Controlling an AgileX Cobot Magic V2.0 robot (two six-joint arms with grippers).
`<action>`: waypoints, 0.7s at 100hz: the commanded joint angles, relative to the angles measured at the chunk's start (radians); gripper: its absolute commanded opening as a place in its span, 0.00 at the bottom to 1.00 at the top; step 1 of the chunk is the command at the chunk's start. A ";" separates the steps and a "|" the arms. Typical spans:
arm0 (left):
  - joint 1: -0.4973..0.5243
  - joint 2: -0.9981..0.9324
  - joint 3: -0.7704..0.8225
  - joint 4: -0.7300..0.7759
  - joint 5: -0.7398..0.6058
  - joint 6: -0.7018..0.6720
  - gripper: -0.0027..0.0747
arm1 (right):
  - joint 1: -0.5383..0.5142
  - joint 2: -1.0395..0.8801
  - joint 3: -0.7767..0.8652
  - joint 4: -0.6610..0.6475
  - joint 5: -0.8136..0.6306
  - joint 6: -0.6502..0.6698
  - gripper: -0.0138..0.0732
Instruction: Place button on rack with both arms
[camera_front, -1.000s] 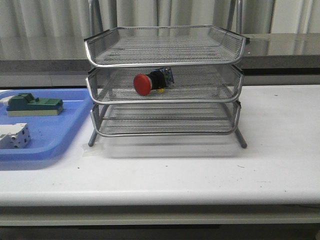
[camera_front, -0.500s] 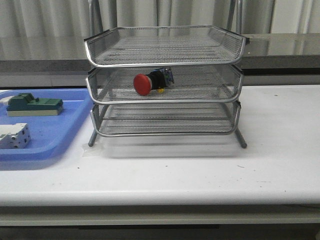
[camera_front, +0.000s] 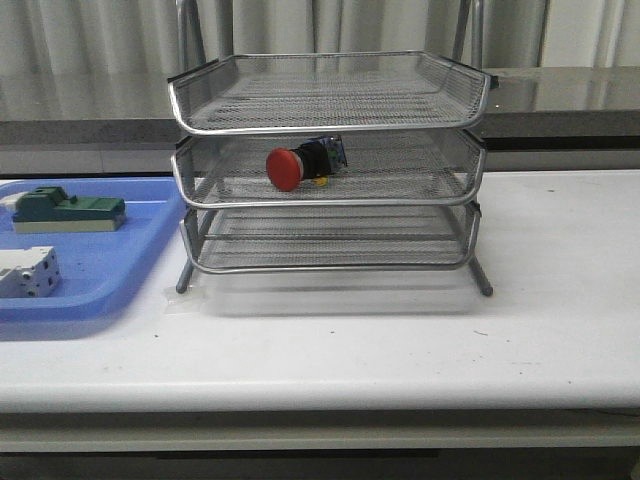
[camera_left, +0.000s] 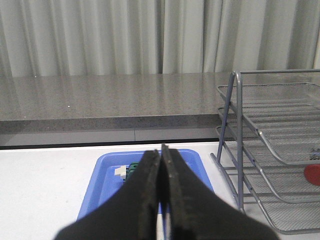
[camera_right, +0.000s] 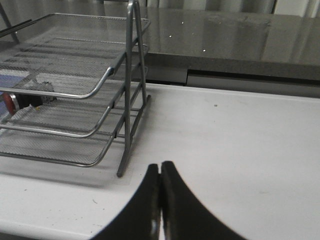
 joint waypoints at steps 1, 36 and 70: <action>0.004 0.010 -0.028 -0.016 -0.082 -0.007 0.01 | -0.038 -0.037 0.045 -0.013 -0.175 -0.009 0.09; 0.004 0.010 -0.028 -0.016 -0.082 -0.007 0.01 | -0.105 -0.210 0.233 -0.002 -0.258 -0.009 0.09; 0.004 0.010 -0.028 -0.016 -0.082 -0.007 0.01 | -0.107 -0.209 0.312 -0.002 -0.282 -0.009 0.09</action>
